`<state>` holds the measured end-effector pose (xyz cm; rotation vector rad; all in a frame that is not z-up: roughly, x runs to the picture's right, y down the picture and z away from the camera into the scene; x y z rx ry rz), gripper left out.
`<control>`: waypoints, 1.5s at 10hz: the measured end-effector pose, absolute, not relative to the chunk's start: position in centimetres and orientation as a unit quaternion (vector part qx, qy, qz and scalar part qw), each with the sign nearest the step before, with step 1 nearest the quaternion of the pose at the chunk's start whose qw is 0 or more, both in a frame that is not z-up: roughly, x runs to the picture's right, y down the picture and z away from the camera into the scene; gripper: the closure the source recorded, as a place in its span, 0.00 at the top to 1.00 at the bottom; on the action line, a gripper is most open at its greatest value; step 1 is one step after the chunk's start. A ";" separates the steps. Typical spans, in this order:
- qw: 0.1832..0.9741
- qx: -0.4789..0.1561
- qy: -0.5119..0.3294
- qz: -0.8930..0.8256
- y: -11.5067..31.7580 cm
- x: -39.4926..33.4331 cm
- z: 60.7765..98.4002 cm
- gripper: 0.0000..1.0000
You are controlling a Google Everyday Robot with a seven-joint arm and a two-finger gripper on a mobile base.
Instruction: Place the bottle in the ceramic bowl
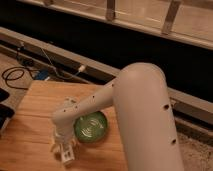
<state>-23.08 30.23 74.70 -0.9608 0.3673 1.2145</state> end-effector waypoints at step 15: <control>0.758 -0.300 0.028 0.578 13.3 -19.9 68.4 0.00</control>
